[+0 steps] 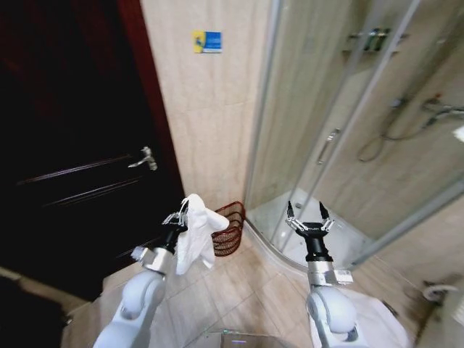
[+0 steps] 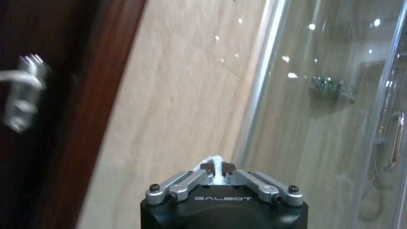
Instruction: Discard the used towel into the hamper.
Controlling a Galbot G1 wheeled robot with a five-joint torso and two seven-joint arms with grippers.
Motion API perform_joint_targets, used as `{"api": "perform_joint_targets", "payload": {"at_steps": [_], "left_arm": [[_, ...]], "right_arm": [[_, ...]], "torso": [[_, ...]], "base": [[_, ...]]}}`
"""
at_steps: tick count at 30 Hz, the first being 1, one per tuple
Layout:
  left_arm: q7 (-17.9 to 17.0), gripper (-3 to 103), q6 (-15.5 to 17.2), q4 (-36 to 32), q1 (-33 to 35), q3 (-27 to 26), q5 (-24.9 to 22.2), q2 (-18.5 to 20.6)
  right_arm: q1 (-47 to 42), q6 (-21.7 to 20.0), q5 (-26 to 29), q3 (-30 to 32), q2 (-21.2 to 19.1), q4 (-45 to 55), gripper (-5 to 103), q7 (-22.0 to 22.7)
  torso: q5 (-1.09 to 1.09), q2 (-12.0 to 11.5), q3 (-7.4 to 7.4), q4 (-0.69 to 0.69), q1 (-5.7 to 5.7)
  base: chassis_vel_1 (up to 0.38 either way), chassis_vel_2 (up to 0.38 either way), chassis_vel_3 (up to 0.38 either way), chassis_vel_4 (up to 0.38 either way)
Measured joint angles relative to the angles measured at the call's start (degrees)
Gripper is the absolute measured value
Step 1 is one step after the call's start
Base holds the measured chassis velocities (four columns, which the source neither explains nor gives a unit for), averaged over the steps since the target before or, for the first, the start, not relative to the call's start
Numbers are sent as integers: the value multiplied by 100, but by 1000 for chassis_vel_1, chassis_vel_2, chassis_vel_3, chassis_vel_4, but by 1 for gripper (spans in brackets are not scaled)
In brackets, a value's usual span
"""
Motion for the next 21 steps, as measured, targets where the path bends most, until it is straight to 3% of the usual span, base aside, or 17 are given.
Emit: {"api": "perform_joint_targets", "payload": {"at_steps": [3,9,17,21], "left_arm": [[-234,4,-373,524,-415,213,171,-83],[-356,4,-433,805,-639,297,413,-140],[-204,4,-694,961,-625,263,439,-269],[-392,4,-626,908,-608,265,384,-392]], "right_arm": [[-186,84,-112,-25,6,-9,100,-32],[-242,102,-162,-9,33,11,100,-38],[-180,211,-256,-11,50,-27,100,112],[-85,262,-236,-36,72,-55,100,109]], "torso": [[0,0,0,-4,0],[1,0,0,-5,0],[1,0,0,0,-1],[1,0,0,-1,-1]], "base": [[-129,-122,-110,-130],[-100,-110,-113,-87],[0,0,0,0],[0,0,0,0]]}}
